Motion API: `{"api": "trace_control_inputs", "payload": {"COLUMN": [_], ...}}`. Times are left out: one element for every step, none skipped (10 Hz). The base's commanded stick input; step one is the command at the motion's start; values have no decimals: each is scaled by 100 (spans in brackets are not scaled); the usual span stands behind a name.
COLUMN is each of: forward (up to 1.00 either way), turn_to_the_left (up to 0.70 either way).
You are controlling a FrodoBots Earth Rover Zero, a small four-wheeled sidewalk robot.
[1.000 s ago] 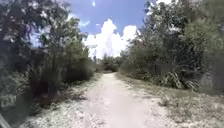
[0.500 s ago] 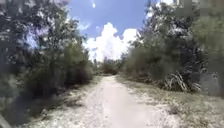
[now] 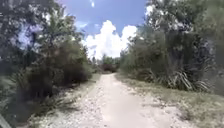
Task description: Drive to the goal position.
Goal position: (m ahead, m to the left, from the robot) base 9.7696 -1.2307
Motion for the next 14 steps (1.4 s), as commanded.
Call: {"api": "trace_control_inputs", "payload": {"forward": [50, 50, 50, 50, 50, 50, 50, 50, 50, 50, 50, 50, 50, 50], "turn_to_the_left": [0, 0, 0, 0, 0, 0, 0, 0, 9, 45, 47, 16, 0, 0]}}
